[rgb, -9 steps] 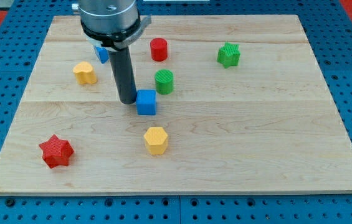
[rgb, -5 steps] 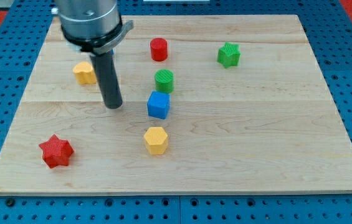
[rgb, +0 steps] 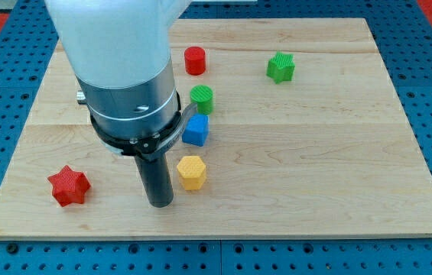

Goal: Point your arm at yellow hexagon

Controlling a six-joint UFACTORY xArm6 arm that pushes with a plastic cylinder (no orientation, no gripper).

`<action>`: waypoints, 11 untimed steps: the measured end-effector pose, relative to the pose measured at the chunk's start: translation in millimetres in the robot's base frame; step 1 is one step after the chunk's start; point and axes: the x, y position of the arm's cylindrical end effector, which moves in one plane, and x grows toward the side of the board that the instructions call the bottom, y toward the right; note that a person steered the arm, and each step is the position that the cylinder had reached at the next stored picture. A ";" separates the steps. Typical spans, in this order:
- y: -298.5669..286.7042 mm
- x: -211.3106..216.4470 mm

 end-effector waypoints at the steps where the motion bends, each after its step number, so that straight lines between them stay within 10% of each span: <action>1: 12.3 0.0; 11: 7.0 3.8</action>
